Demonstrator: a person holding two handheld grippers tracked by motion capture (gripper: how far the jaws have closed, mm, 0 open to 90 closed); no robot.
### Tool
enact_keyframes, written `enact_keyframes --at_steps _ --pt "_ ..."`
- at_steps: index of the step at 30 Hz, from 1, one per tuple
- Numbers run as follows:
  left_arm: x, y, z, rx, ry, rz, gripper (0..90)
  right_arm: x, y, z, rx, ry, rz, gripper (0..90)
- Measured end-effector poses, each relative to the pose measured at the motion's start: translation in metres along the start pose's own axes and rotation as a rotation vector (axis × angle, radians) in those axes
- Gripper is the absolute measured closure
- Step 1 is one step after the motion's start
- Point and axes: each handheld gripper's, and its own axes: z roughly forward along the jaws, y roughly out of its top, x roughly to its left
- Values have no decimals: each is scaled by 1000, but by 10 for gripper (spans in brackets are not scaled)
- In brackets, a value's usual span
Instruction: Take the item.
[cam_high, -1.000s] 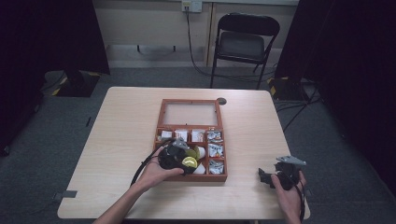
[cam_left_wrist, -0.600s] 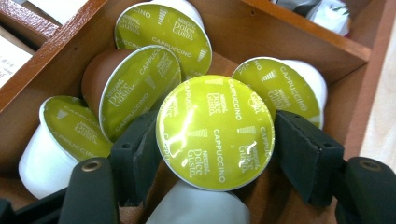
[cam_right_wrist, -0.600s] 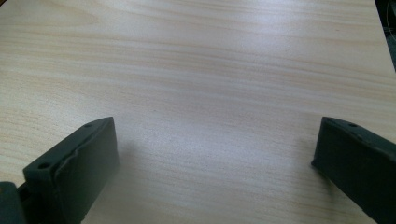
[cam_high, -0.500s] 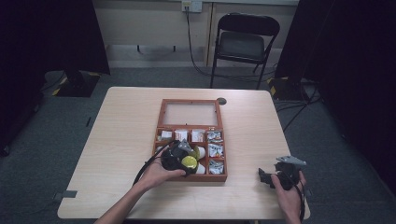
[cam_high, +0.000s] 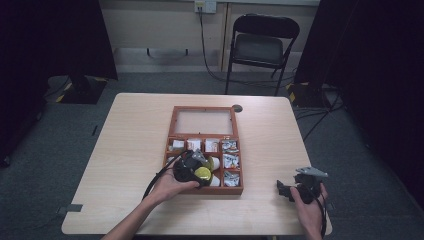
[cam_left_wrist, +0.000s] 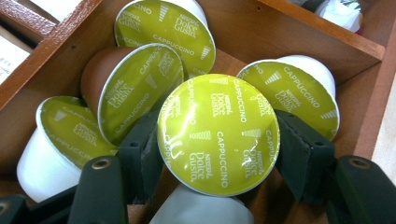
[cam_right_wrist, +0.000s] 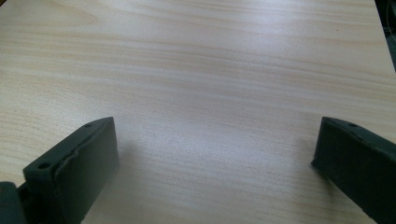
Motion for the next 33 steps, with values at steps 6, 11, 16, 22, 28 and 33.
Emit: enact_keyframes --at_steps 6,11,16,22,28,33 --pt "3 -1 -2 -25 -17 -18 381 0 0 0 0 0 0 0" --pt "3 -3 -4 -45 -25 -28 381 0 0 0 0 1 0 0" --pt "4 -6 -8 -74 -38 -36 381 0 0 0 0 3 -1 0" --pt "4 -6 -9 -81 -36 -36 382 0 0 0 0 3 0 0" --pt "5 -6 -11 -85 -37 -36 382 0 0 0 1 3 0 0" --pt "3 -6 -12 -102 -39 -45 382 0 0 0 0 3 -1 0"
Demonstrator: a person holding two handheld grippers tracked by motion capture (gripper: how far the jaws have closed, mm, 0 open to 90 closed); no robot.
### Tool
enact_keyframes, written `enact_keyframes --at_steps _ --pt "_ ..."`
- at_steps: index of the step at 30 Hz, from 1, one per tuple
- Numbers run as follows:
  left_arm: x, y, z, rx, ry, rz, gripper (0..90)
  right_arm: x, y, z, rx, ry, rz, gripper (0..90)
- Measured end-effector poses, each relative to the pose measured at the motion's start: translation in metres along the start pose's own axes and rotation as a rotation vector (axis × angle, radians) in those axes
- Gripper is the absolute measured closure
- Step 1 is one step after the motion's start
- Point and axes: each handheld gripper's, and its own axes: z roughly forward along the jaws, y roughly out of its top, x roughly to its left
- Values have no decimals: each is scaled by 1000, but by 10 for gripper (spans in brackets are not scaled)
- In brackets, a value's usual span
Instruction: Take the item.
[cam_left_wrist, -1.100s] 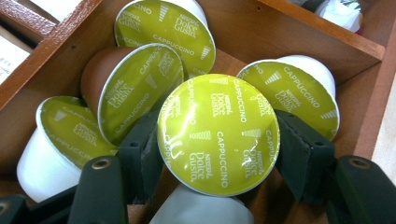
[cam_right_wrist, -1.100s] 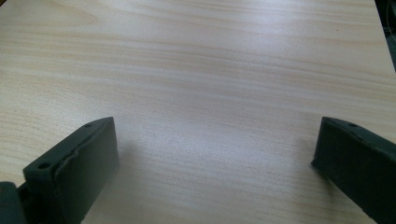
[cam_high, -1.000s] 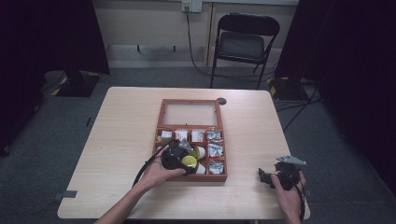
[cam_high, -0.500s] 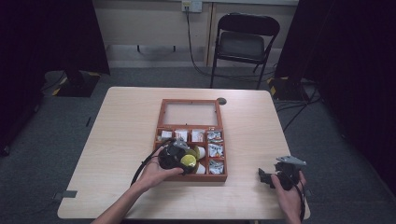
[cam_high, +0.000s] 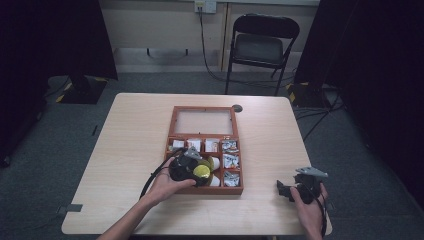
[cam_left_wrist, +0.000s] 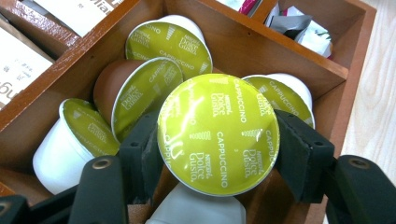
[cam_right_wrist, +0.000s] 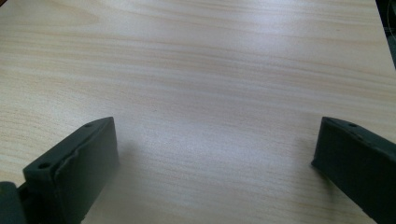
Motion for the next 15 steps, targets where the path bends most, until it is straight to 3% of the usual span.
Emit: enact_keyframes --at_steps 15 --pt "3 2 -12 -54 7 -16 382 0 0 0 1 0 -1 0"
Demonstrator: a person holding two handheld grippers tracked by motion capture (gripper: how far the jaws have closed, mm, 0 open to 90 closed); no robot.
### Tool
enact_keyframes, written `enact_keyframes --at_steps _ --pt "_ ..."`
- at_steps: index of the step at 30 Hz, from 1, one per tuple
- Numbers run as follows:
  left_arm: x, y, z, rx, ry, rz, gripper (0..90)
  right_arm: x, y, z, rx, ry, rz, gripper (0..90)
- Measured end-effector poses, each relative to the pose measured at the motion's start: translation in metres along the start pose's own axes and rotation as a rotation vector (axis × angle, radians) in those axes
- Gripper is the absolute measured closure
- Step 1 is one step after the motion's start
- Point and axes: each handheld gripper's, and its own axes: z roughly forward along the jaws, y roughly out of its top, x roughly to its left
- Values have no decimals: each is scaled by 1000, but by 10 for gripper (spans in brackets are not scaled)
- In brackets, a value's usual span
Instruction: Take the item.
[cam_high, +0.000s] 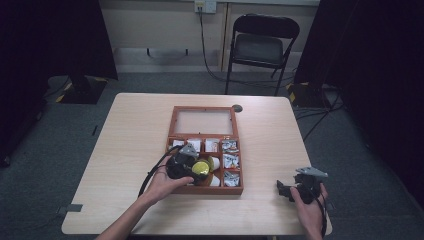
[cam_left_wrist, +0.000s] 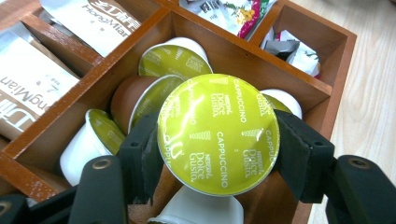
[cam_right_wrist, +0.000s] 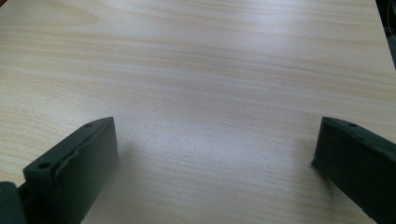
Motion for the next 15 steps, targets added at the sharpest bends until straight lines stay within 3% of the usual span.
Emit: enact_keyframes --at_steps 6,11,15 --pt "-3 3 -5 -30 0 10 382 0 0 0 0 0 0 0" --pt "-1 4 -16 -77 -2 -4 382 0 0 0 -1 0 1 0" --pt "1 4 -19 -87 -7 -8 382 0 0 0 0 0 0 0"
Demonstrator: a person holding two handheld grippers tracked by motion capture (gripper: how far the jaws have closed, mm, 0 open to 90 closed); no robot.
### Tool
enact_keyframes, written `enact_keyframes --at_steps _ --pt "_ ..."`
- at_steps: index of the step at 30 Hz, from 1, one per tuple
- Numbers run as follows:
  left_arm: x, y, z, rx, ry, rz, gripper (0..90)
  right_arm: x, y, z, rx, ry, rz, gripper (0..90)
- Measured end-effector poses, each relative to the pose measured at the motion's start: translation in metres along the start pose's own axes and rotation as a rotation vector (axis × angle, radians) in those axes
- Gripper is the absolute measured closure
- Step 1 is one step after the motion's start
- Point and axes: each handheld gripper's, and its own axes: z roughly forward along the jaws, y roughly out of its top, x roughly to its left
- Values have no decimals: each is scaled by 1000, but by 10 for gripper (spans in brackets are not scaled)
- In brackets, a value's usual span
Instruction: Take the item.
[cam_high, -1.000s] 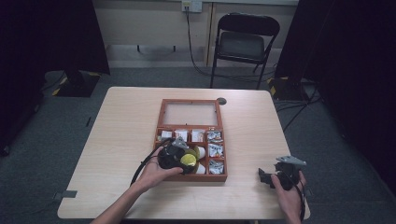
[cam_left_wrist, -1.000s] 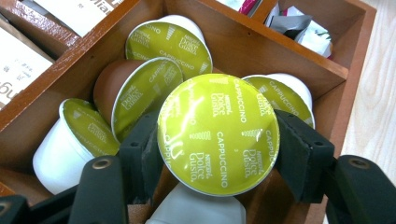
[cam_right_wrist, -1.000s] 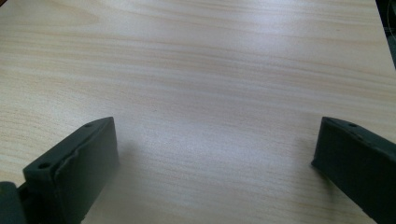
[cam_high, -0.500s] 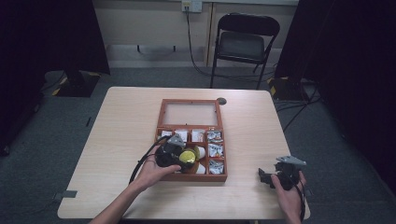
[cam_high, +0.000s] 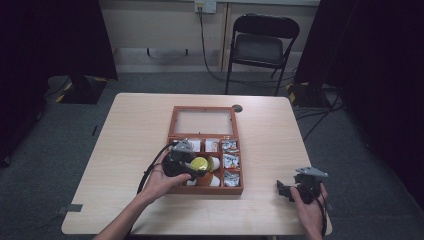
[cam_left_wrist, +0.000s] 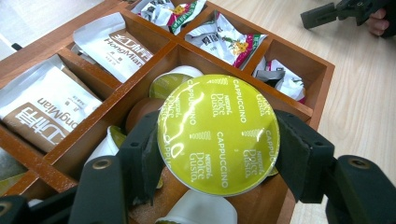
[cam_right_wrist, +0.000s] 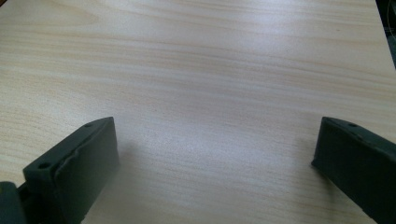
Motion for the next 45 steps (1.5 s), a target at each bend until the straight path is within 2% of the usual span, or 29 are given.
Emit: enact_keyframes --at_steps 18,45 --pt "-5 9 -18 -40 -1 25 382 0 0 0 0 0 0 0" --pt "14 0 -37 -63 64 -14 382 0 -1 -1 0 -7 8 0"
